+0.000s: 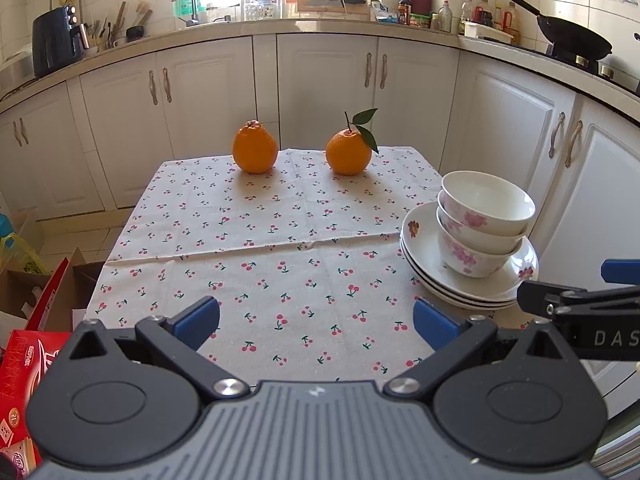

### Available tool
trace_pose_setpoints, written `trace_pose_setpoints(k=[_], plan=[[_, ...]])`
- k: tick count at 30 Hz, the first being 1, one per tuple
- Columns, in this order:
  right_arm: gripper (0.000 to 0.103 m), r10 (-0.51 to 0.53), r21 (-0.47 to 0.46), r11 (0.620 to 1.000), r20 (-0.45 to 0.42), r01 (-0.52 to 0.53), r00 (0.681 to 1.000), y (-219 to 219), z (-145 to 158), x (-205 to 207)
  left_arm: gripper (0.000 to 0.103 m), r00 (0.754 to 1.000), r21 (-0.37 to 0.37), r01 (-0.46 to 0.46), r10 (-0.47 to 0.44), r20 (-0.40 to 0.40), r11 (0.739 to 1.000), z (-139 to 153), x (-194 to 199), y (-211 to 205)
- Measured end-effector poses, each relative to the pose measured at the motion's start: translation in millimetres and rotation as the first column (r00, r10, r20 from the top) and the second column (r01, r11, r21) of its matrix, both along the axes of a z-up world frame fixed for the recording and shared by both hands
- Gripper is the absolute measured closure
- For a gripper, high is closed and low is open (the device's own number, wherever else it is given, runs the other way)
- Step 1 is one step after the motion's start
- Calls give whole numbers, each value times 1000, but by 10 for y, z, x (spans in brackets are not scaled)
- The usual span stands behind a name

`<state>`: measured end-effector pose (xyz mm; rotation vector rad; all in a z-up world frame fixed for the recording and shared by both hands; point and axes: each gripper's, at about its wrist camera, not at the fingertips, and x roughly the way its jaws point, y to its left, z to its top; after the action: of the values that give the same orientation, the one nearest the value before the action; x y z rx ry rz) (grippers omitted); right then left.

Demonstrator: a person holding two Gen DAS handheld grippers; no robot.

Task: Organize plates and bowls

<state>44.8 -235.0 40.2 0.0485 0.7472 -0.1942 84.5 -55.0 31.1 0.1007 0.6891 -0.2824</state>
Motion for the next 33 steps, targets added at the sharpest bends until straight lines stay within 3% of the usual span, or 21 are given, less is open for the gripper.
trace_pose_setpoints(k=[33], plan=[[0,6,-4,1000,-2,-6,1000,11,-2,1,1,1000,0,-22,22,-4,1000,2,-21,2]])
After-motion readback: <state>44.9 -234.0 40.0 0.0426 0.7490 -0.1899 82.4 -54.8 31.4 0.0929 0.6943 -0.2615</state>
